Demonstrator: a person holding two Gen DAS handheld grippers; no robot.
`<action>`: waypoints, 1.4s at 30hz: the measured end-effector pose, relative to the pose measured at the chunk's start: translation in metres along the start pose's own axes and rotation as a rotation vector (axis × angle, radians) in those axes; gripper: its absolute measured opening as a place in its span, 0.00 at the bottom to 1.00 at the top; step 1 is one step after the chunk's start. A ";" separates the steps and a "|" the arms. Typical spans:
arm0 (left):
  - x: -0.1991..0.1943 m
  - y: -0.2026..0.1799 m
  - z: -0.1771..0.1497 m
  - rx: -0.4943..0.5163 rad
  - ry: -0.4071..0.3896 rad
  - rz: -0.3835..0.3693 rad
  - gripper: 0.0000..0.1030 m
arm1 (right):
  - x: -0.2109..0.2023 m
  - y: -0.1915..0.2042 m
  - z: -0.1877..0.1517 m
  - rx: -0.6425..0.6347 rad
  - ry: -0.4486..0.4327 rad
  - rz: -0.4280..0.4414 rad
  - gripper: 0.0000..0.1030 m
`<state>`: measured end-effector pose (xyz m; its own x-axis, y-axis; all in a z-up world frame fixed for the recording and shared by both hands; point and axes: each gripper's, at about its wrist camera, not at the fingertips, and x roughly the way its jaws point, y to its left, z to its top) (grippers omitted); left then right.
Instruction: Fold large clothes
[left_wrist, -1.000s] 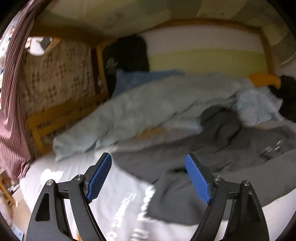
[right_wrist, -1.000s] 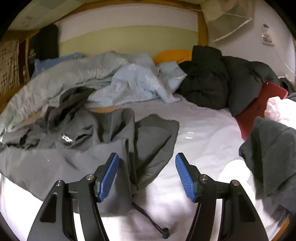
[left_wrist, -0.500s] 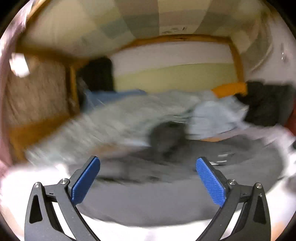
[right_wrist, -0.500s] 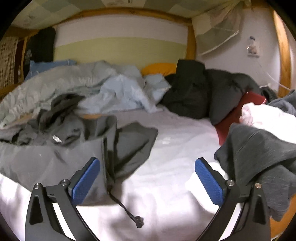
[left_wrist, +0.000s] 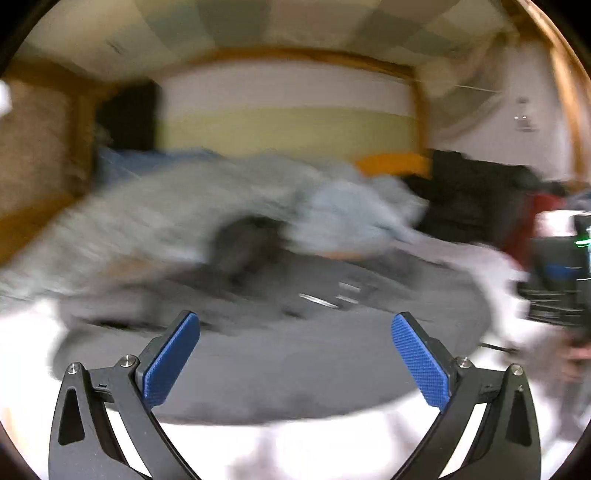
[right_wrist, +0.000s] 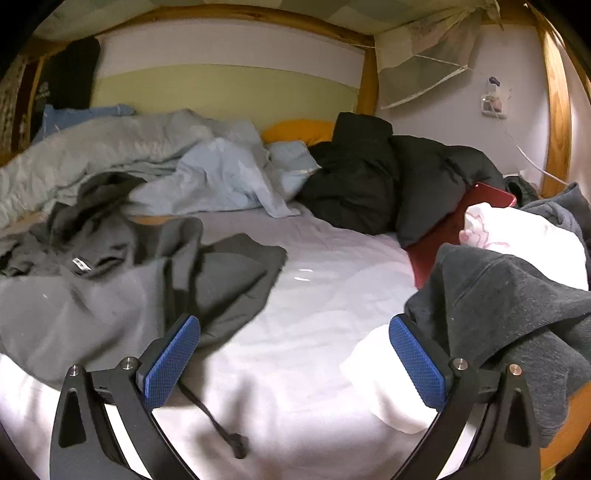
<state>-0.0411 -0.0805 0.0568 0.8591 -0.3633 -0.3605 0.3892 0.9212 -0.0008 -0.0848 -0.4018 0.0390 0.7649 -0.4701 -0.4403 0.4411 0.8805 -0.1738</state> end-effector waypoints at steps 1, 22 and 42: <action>0.001 -0.002 0.002 0.018 0.003 -0.017 1.00 | 0.000 -0.001 -0.001 -0.001 0.002 -0.003 1.00; 0.094 -0.002 -0.037 0.045 0.106 0.199 1.00 | 0.088 -0.054 -0.025 0.462 0.325 0.291 0.83; 0.111 0.010 -0.042 -0.010 0.205 0.185 1.00 | 0.128 -0.054 0.013 0.369 0.166 0.017 0.00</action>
<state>0.0438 -0.1051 -0.0226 0.8298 -0.1533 -0.5365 0.2275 0.9709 0.0744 -0.0045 -0.5105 0.0032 0.7004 -0.4131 -0.5821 0.5915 0.7923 0.1494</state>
